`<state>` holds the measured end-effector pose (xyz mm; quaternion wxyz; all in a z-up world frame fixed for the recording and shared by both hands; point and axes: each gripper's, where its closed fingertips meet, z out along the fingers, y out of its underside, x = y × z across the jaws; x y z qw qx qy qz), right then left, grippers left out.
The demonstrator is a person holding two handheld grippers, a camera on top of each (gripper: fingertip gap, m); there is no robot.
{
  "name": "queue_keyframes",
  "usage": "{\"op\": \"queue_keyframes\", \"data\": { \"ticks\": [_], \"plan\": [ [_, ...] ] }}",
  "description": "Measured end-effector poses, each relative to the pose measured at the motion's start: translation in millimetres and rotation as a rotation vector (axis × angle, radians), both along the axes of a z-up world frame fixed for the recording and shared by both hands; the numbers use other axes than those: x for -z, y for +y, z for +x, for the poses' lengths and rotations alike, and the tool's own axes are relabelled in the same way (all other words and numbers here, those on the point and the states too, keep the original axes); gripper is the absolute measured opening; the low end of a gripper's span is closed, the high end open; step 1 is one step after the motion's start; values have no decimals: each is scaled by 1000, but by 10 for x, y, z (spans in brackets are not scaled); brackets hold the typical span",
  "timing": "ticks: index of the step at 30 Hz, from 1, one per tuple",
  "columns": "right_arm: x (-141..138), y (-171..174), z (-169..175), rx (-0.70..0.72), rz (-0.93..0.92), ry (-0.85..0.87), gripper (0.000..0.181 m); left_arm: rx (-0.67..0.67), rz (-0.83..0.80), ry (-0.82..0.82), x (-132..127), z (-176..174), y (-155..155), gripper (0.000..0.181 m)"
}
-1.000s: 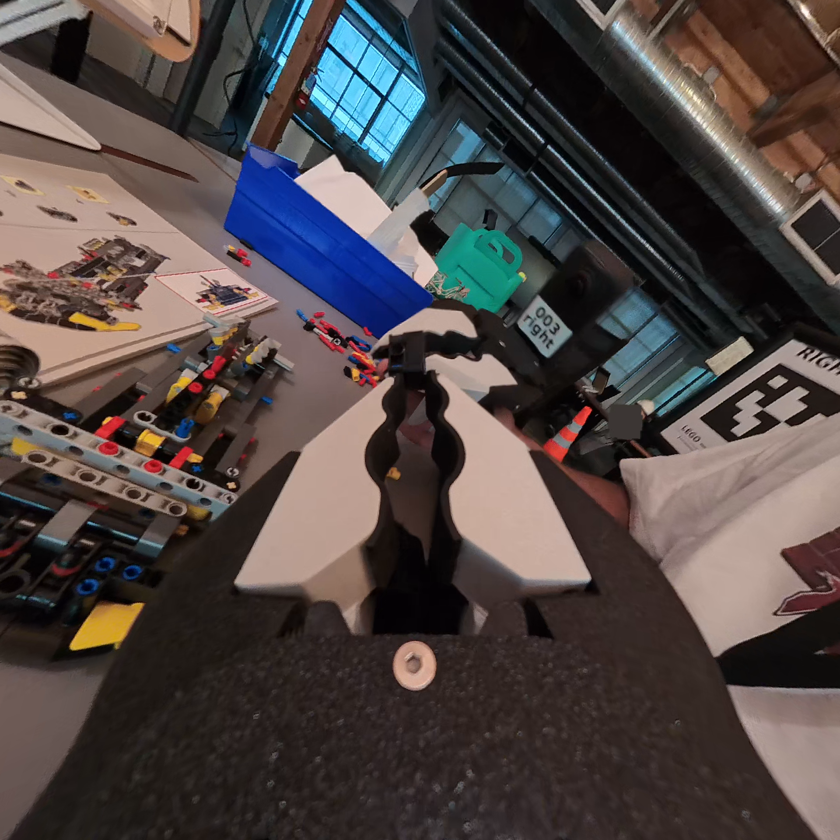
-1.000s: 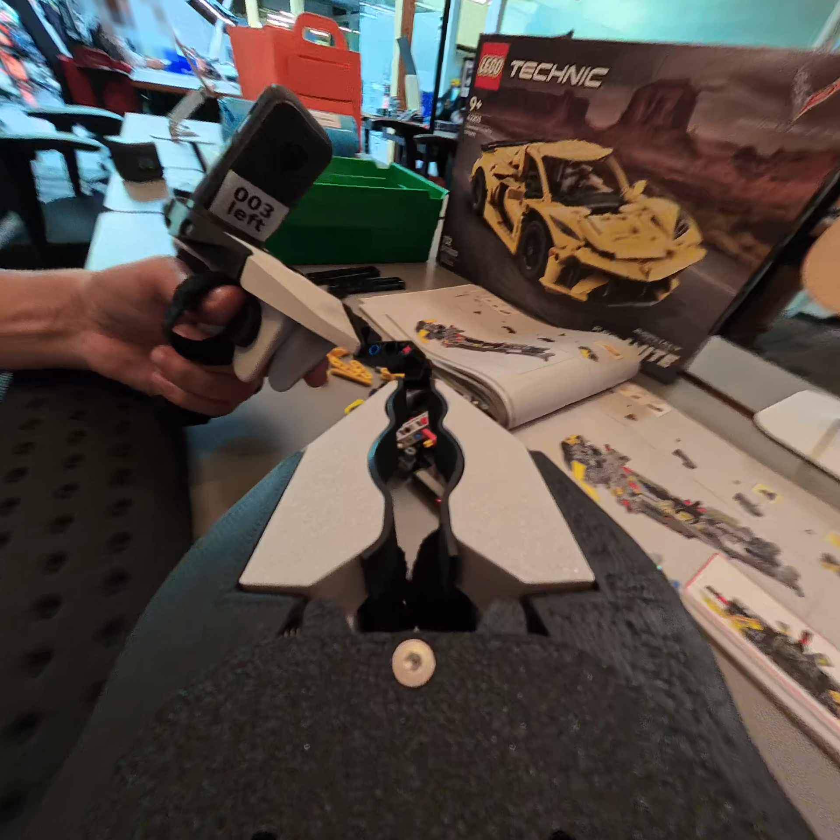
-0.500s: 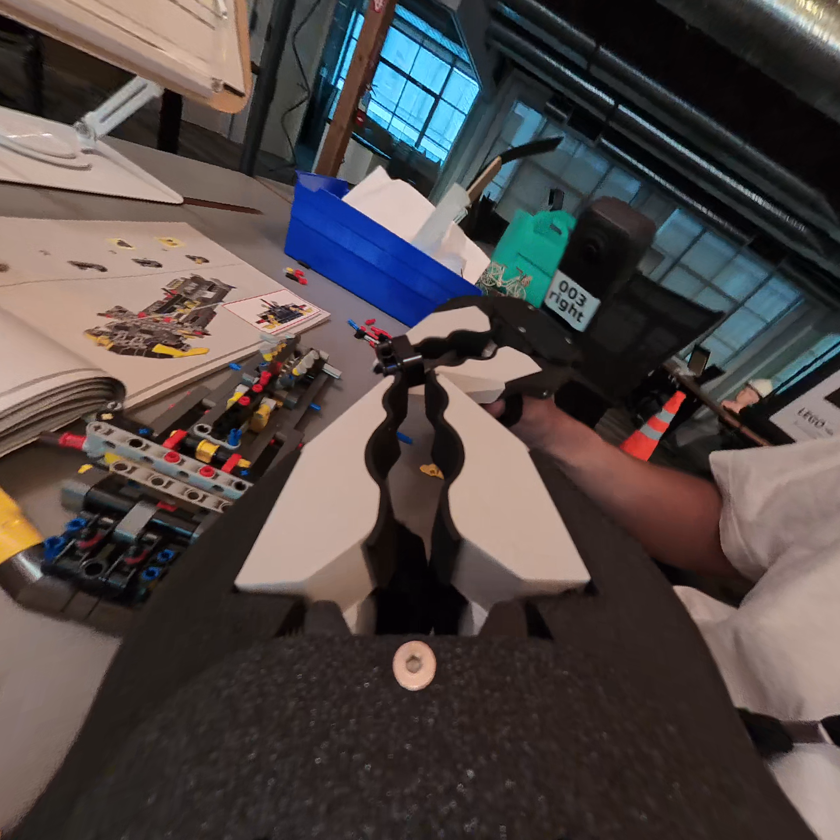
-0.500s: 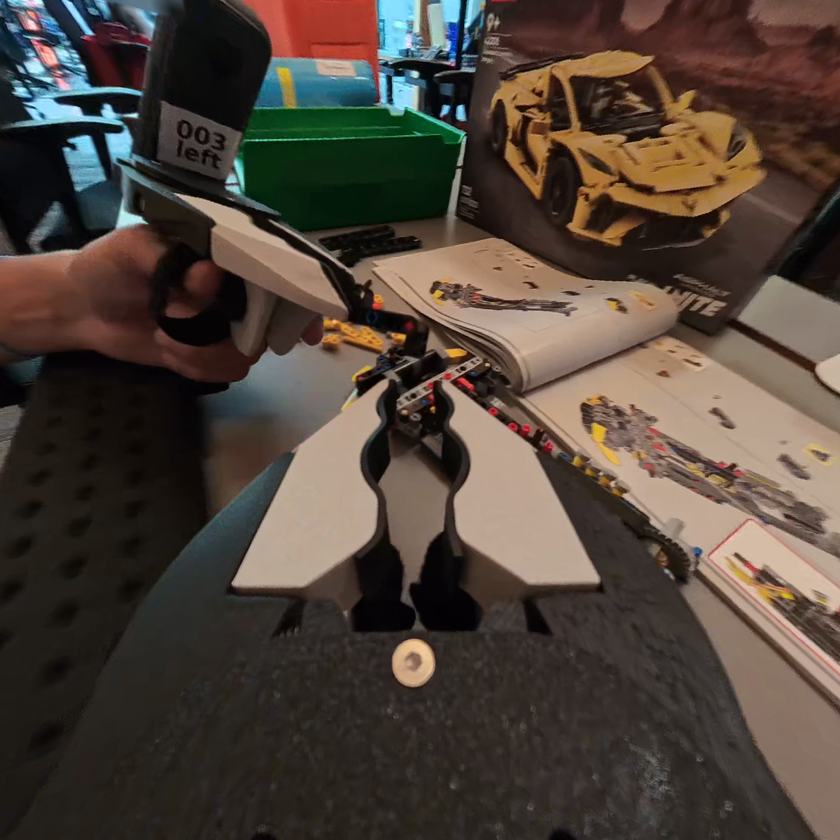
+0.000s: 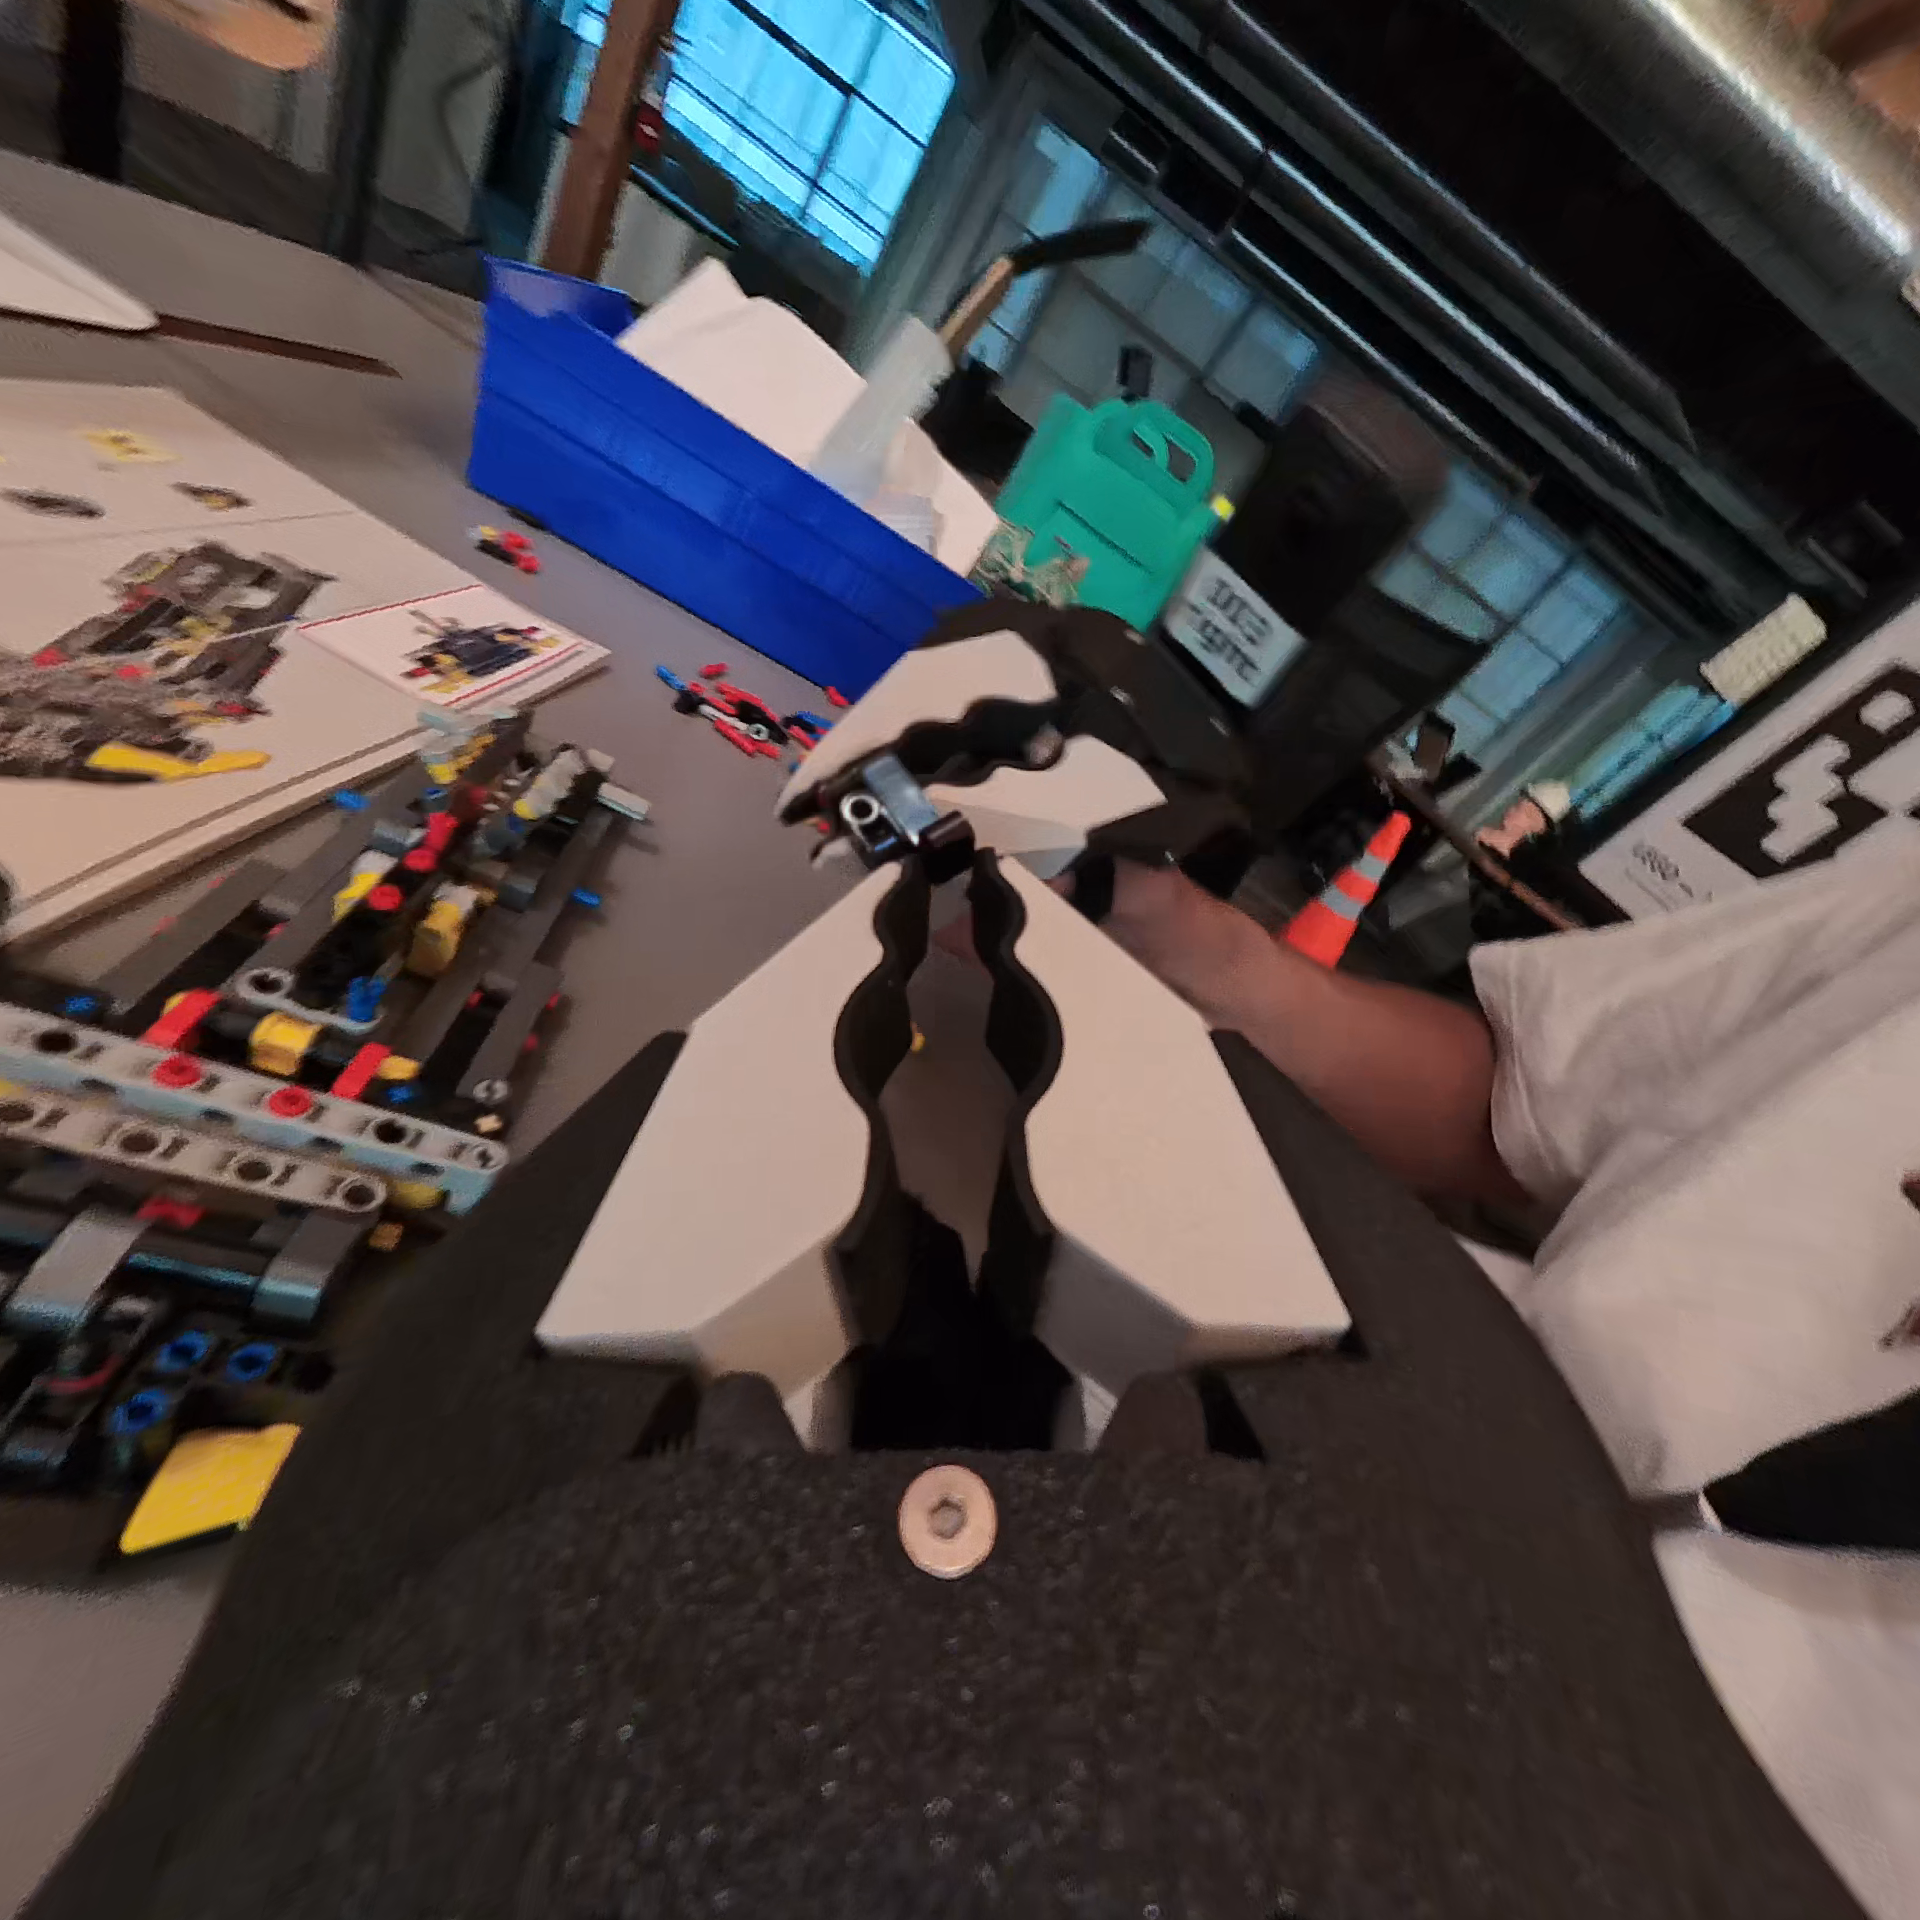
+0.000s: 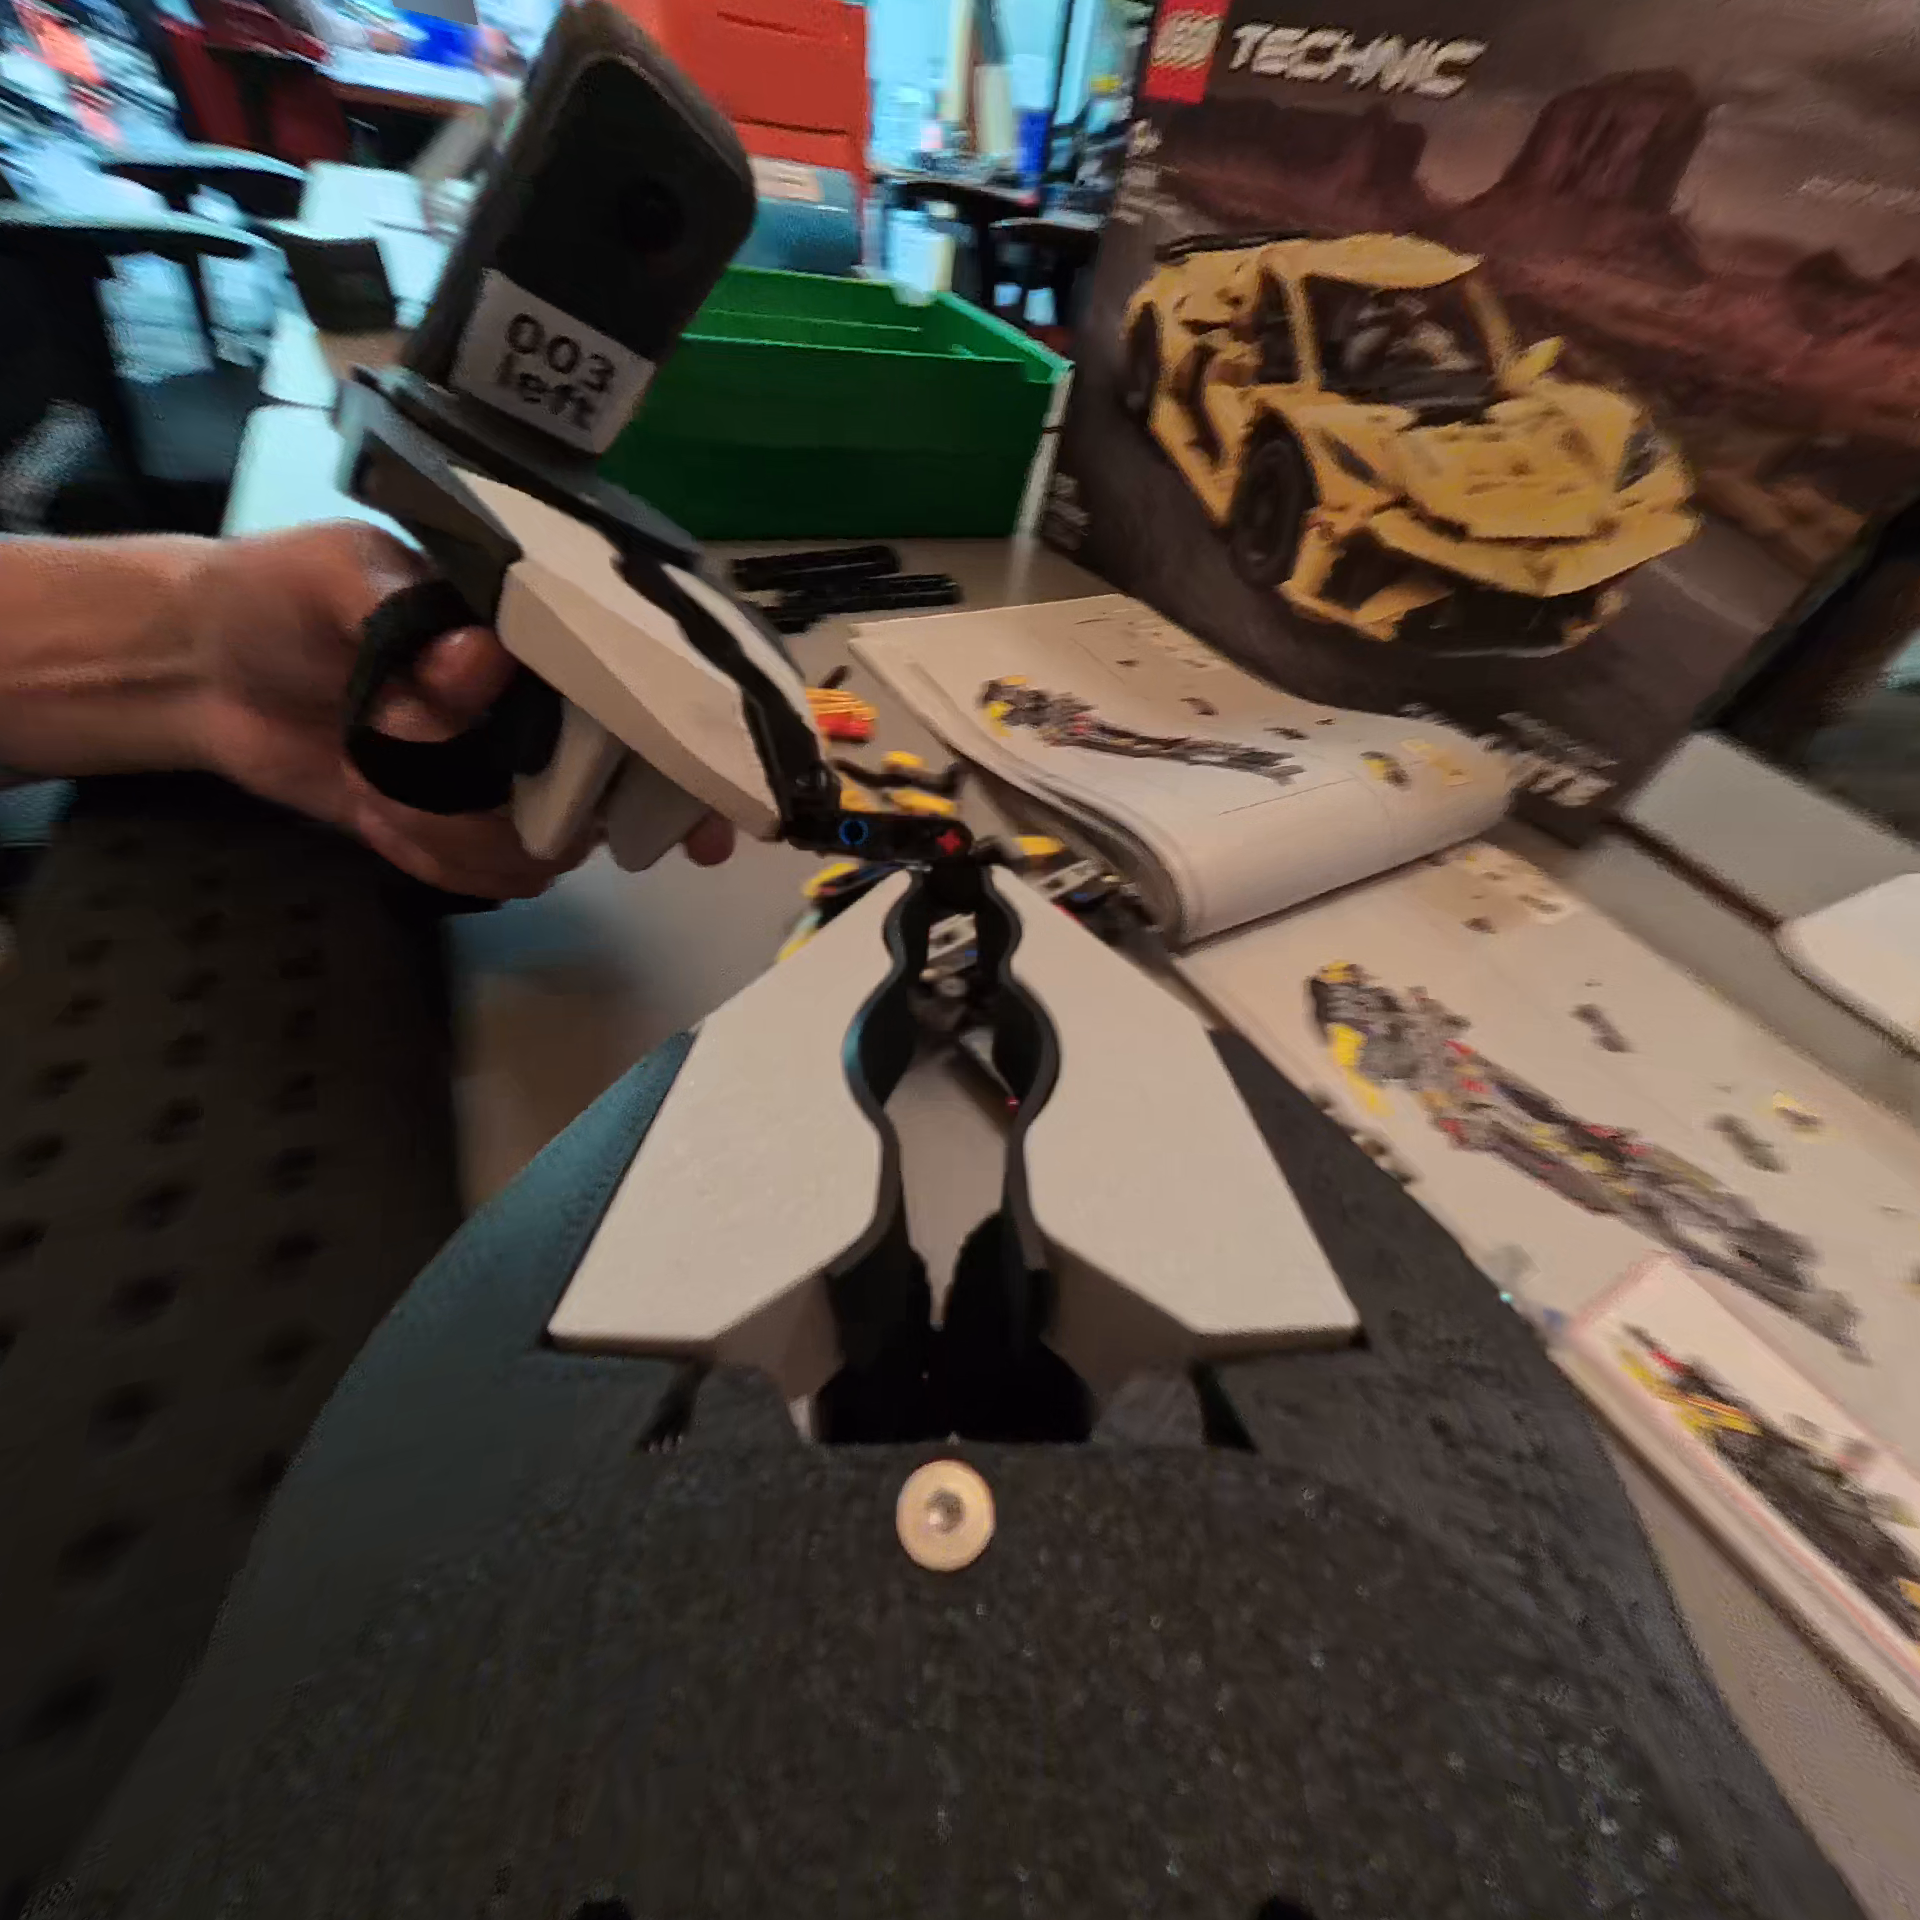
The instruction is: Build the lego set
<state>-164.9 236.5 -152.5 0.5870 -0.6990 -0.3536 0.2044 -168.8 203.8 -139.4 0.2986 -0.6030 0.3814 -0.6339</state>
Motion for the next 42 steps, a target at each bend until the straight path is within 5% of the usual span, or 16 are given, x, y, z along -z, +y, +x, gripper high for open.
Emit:
{"op": "queue_keyframes", "data": {
  "ticks": [4,7,13,22,28,34,37,42],
  "plan": [
    [53,-301,-80,-274,-227,163,7,44,208,-5,-60,-14,-218,45],
    [49,-497,-142,-407,-309,213,6,62,351,26,-10,8,-351,57],
    [189,-490,-198,-395,-305,130,7,39,480,51,28,16,-381,18],
    [193,-460,-164,-378,-299,127,6,17,609,87,104,-8,-391,8],
    [120,-245,-28,-236,-207,147,24,-146,692,53,-34,-2,-183,7],
    [14,79,561,120,-174,266,25,-435,702,14,-340,-35,338,6],
    [25,156,764,249,-115,199,19,-465,714,-7,-446,90,533,7],
    [15,148,737,230,-126,225,19,-461,770,-5,-389,412,850,7]
  ]
}}
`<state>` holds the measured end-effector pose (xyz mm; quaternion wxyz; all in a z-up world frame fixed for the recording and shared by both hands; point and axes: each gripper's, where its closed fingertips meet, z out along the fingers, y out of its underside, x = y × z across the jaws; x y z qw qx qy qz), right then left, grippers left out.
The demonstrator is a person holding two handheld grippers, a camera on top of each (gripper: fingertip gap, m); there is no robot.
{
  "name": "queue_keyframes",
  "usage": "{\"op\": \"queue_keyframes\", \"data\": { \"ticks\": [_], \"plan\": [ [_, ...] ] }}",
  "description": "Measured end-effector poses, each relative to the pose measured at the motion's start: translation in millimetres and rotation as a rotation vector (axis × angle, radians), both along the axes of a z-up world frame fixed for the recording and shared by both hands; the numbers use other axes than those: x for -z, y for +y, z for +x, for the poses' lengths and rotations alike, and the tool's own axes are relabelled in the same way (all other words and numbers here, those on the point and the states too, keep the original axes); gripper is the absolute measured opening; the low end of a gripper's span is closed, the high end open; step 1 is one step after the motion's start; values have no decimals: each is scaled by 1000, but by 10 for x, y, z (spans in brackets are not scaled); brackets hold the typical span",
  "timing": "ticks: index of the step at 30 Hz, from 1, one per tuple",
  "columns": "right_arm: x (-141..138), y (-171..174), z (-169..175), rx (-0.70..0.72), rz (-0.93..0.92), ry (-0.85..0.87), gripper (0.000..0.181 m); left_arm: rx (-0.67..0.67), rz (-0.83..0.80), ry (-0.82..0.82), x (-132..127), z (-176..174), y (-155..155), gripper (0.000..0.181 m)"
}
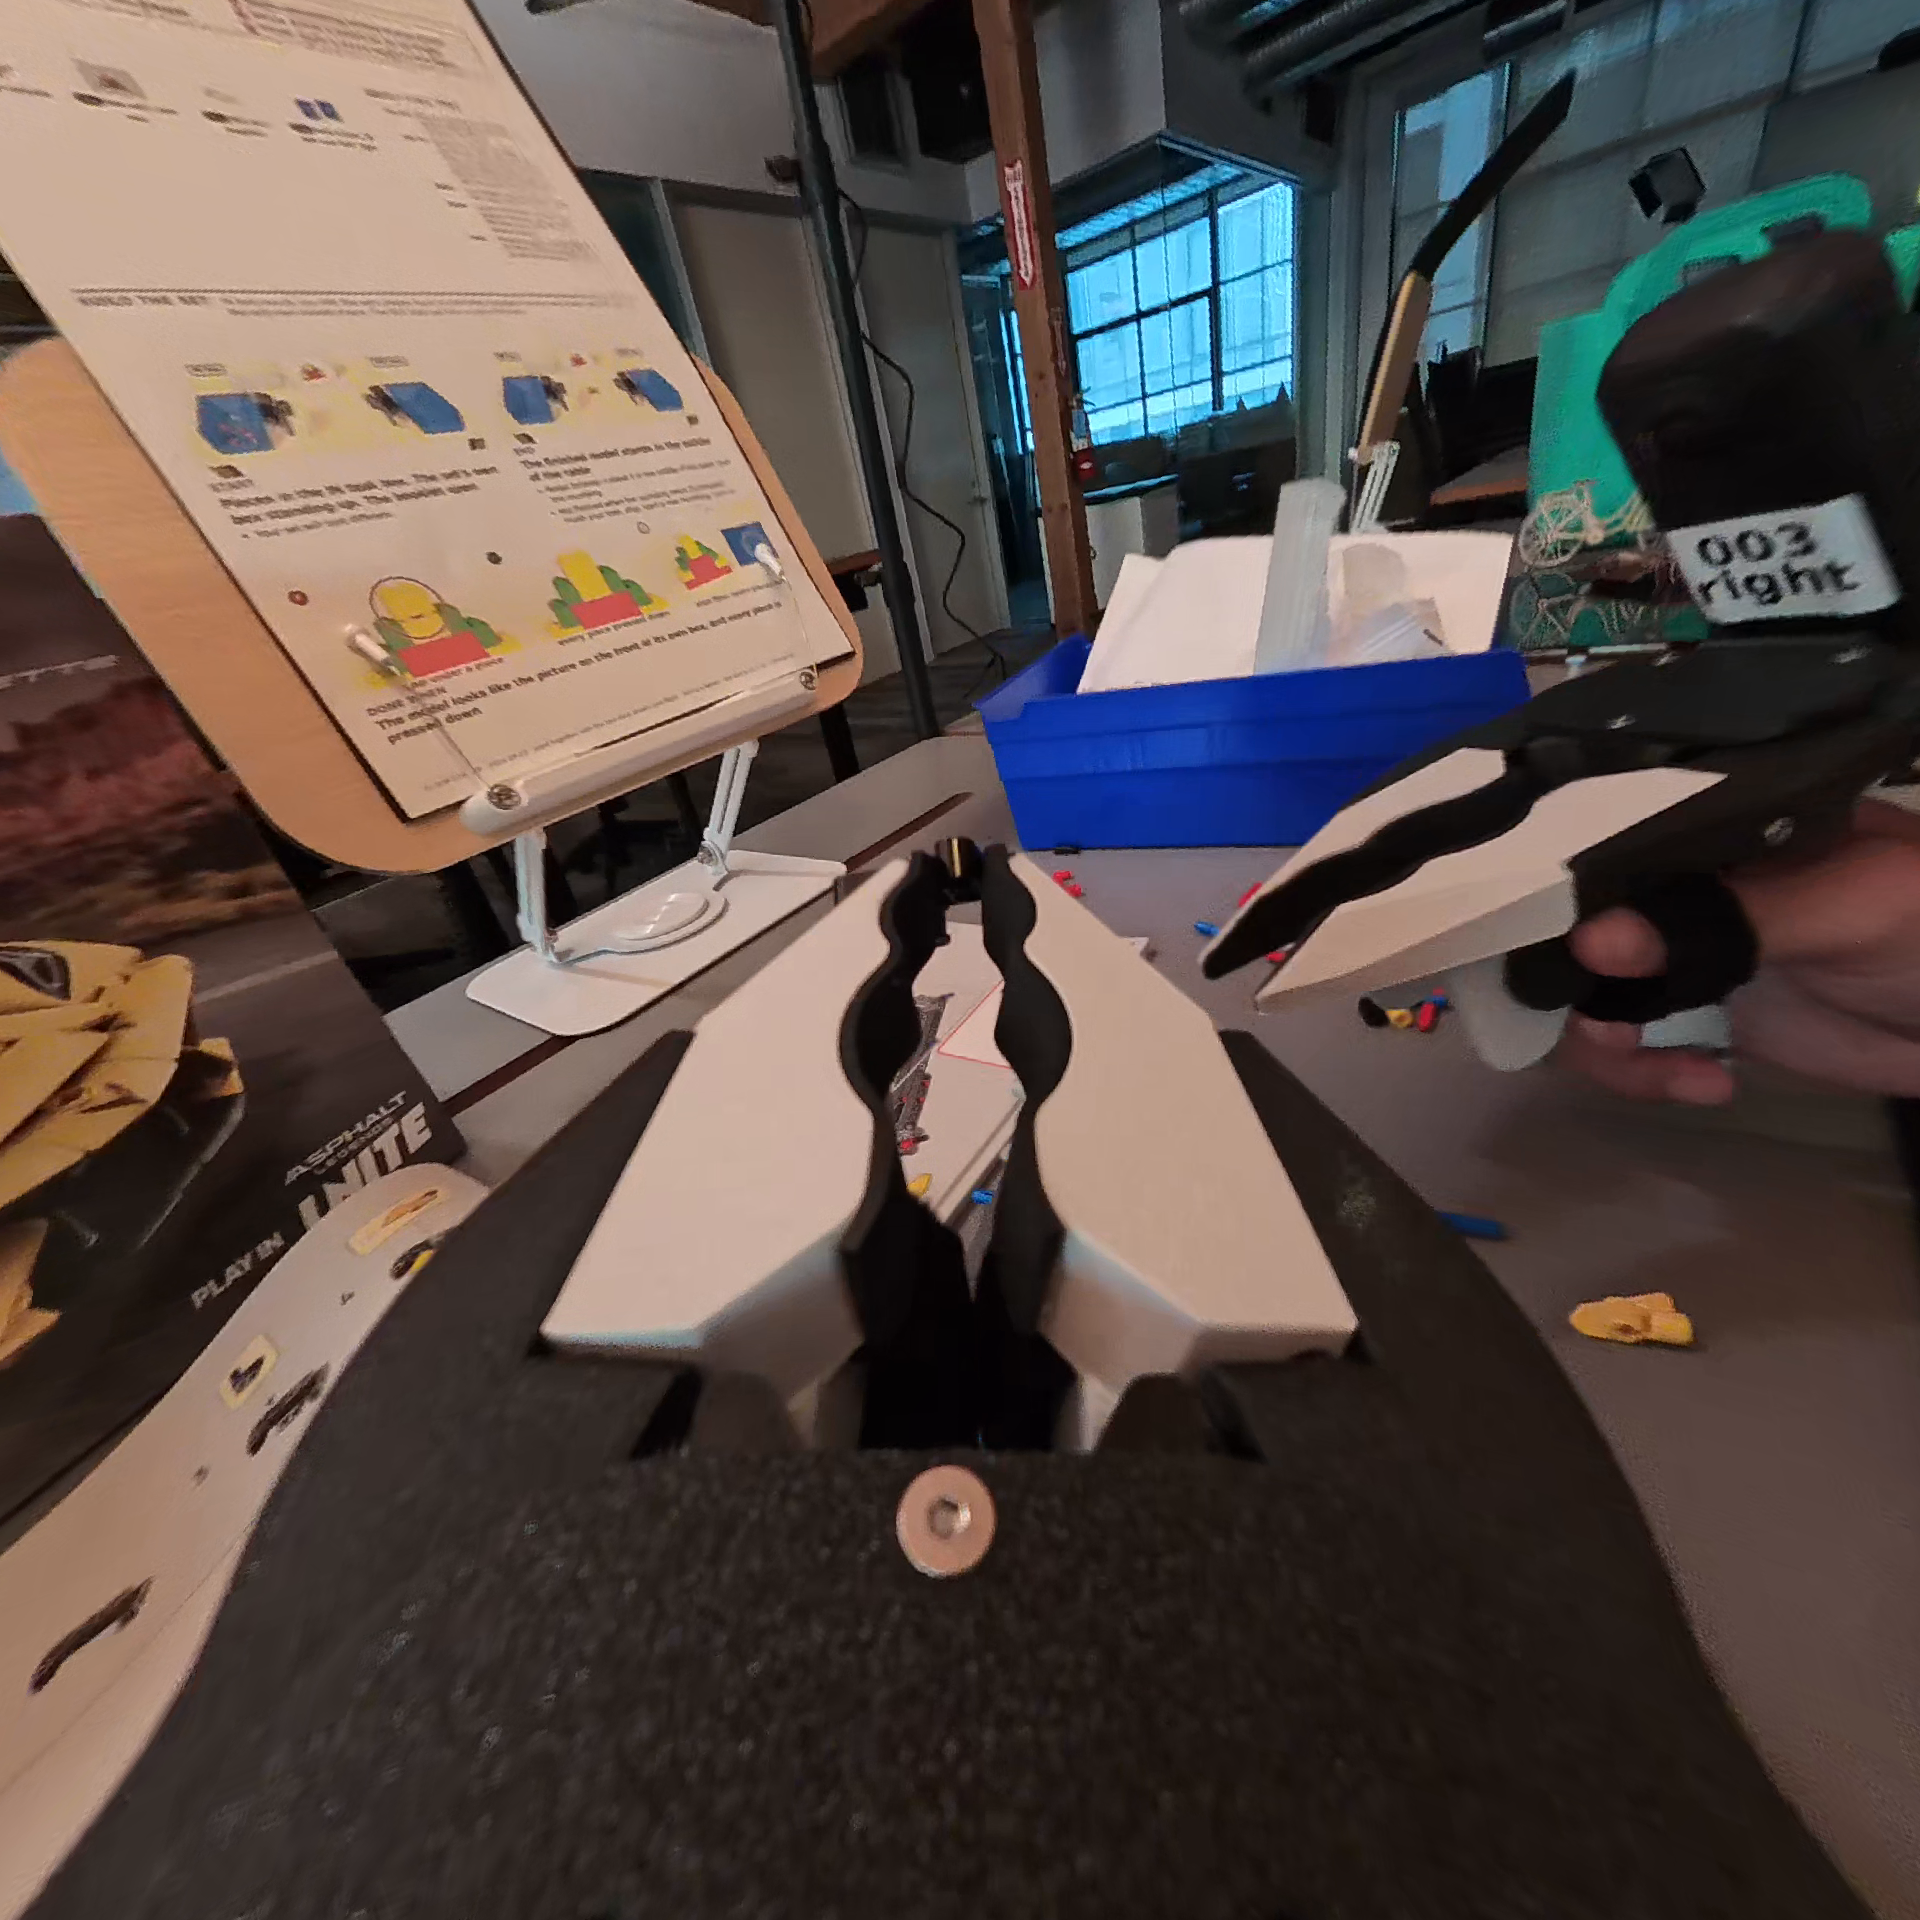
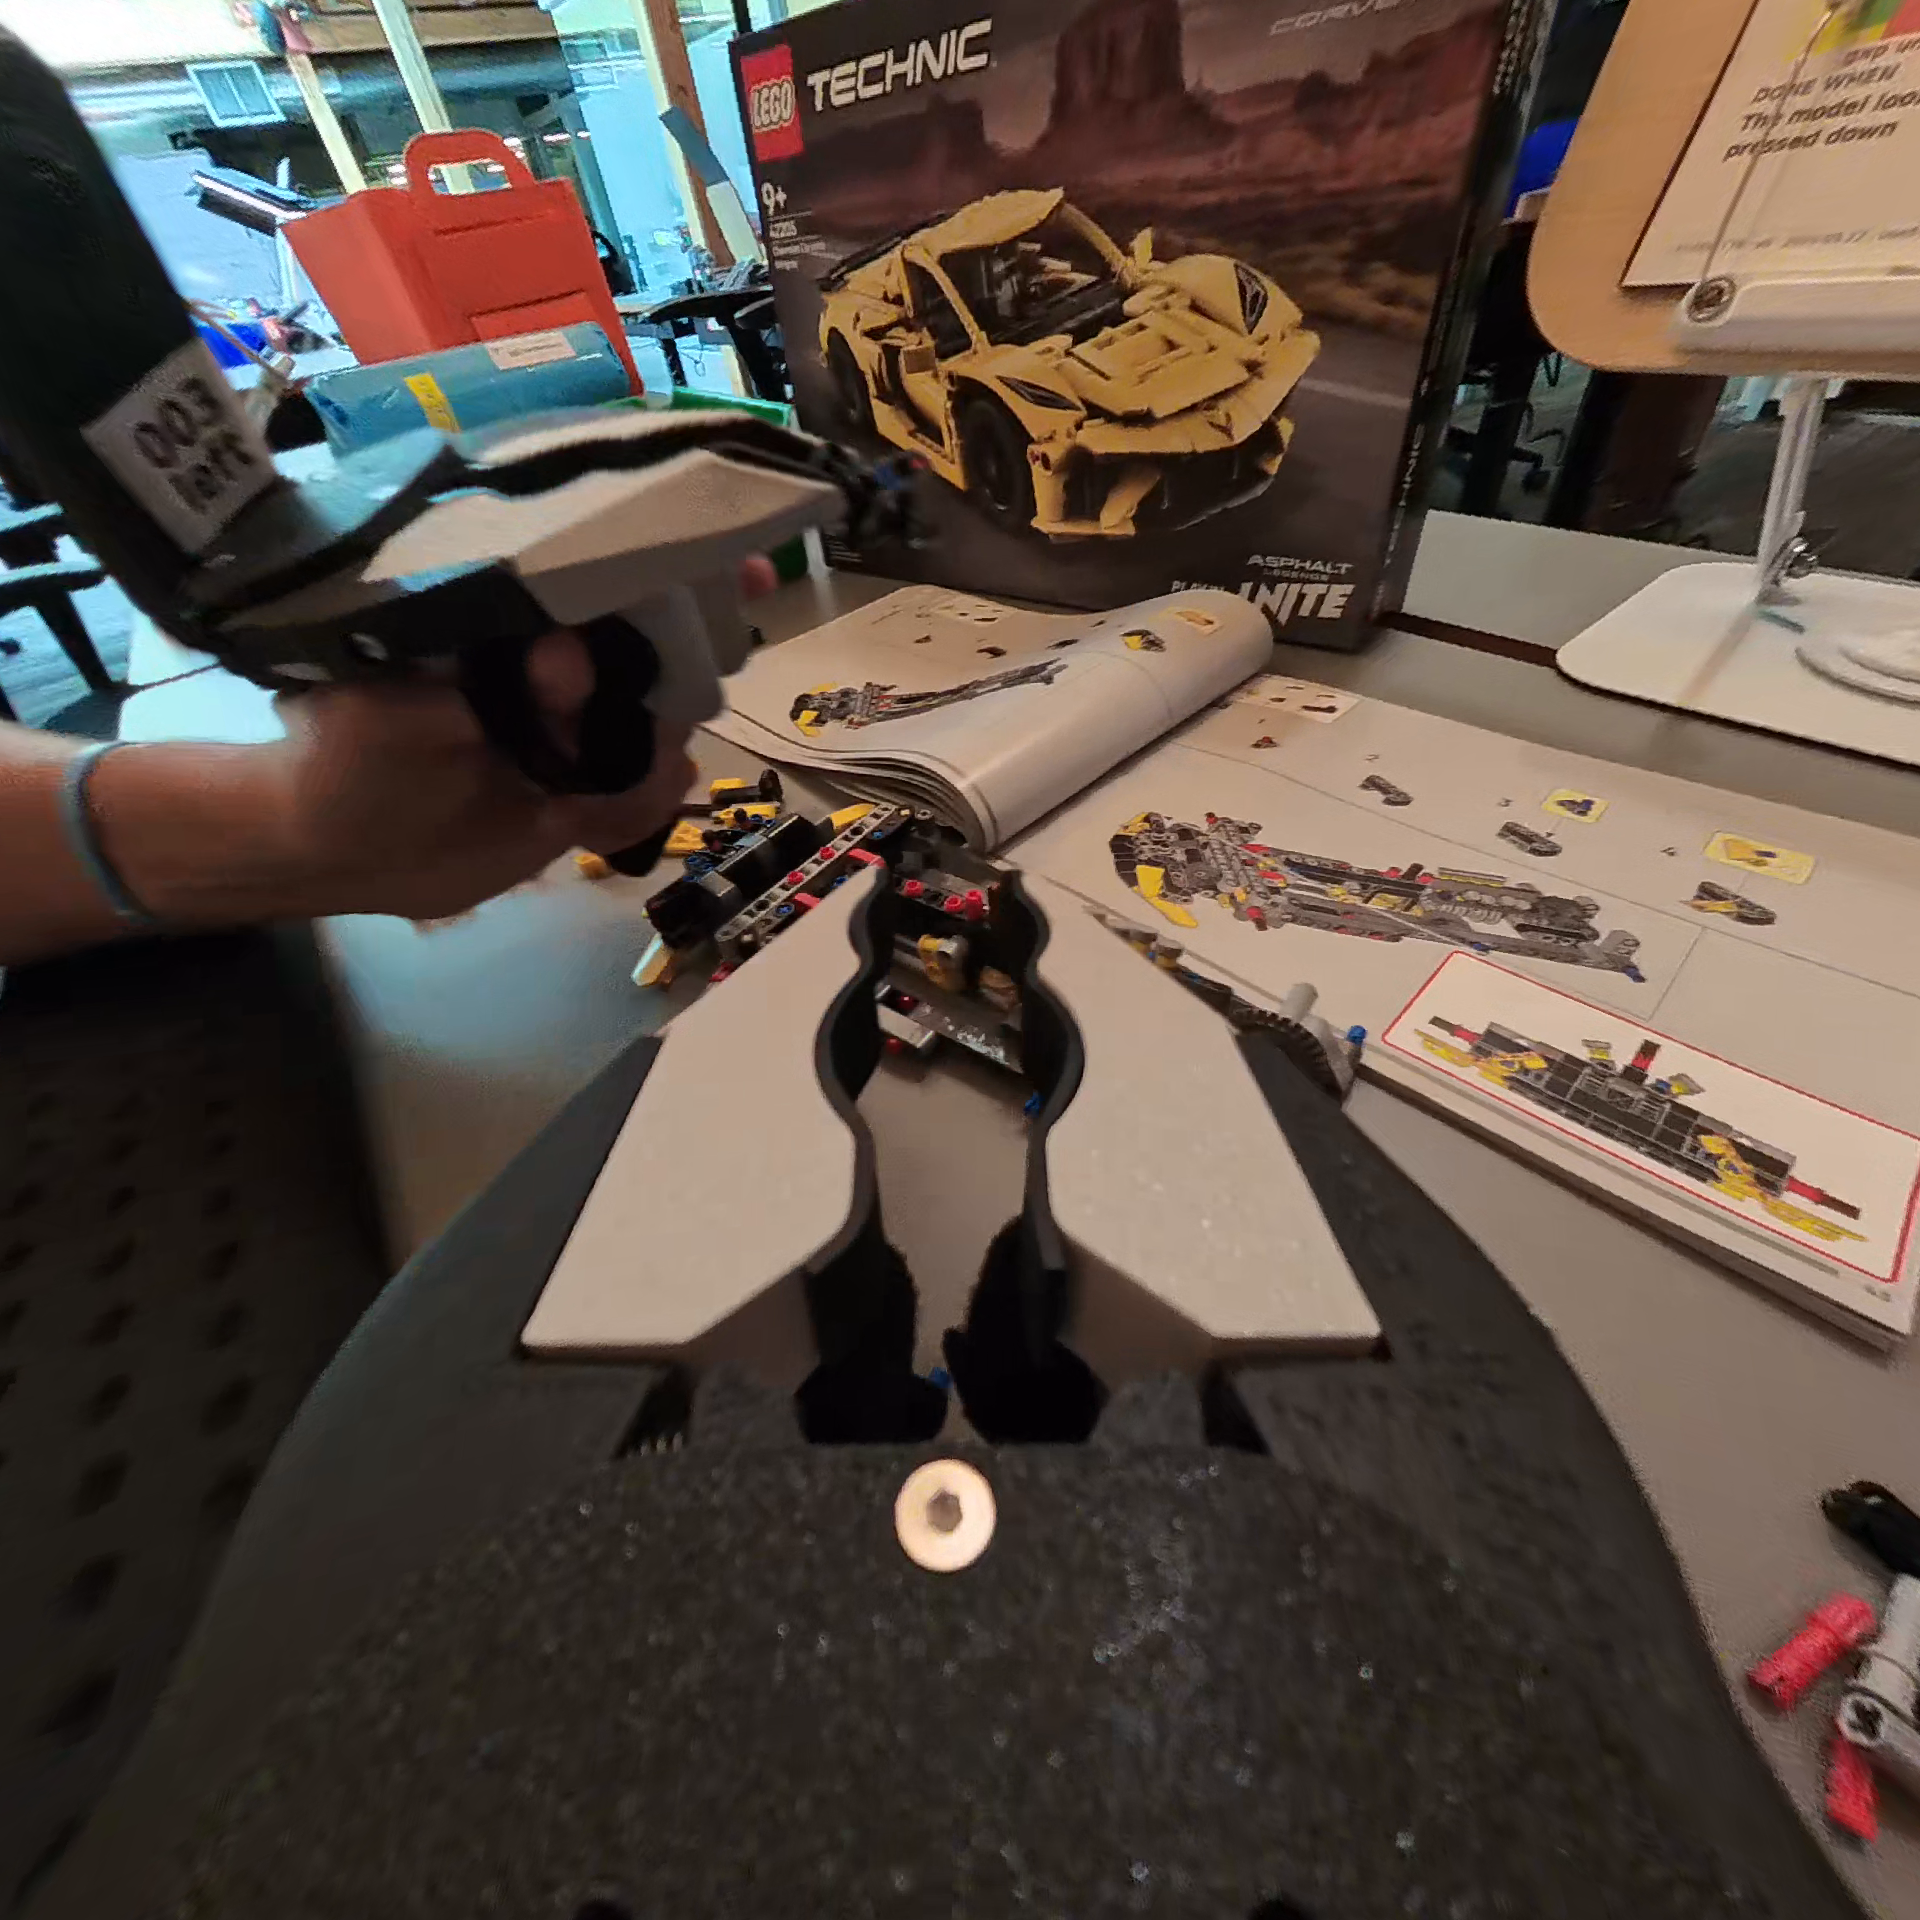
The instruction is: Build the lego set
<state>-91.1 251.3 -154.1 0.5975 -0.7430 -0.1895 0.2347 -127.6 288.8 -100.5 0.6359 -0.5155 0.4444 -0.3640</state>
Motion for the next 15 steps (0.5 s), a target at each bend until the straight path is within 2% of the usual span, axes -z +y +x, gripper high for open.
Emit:
{"op": "queue_keyframes", "data": {
  "ticks": [4,7,10,15],
  "plan": [
    [-128,-93,-155,-113,35,88,20,39,45,81,165,201,-49,6],
    [-331,-138,-293,-232,20,307,32,26,175,126,169,225,-185,7],
    [-396,-64,-266,-237,3,381,41,11,300,166,175,249,-331,6],
    [-477,-163,-252,-340,-84,572,40,-8,509,215,199,230,-494,6]
  ]
}}
